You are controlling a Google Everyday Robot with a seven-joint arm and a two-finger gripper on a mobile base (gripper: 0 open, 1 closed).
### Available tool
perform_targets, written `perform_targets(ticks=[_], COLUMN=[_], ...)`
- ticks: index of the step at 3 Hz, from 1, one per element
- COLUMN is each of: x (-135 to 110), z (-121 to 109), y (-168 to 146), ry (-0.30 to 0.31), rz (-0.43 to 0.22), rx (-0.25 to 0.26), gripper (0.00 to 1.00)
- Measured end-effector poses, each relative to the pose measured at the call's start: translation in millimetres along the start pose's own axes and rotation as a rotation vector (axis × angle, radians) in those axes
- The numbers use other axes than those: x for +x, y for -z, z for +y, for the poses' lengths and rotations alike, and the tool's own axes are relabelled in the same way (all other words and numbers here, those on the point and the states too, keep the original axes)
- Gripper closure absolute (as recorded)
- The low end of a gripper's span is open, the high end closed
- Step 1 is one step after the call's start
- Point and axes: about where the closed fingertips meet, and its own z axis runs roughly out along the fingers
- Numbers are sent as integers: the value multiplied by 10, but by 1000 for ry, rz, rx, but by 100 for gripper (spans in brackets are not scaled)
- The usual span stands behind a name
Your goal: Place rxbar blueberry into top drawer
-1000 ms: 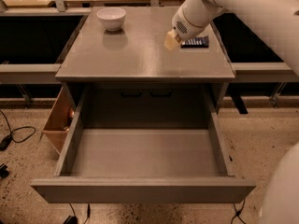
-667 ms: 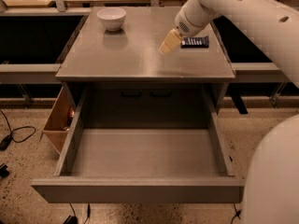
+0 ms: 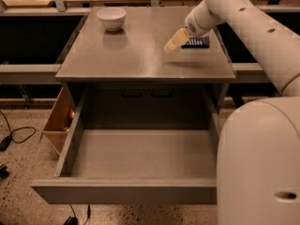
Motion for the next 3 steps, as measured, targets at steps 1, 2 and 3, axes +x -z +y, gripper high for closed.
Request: perform_targets(ticks=[1, 2, 3], x=[167, 112, 191], z=[-315, -354, -378], y=[-227, -191, -260], ry=[-125, -121, -205], rz=[-28, -39, -77], rx=[-20, -11, -17], gripper=[0, 0, 0])
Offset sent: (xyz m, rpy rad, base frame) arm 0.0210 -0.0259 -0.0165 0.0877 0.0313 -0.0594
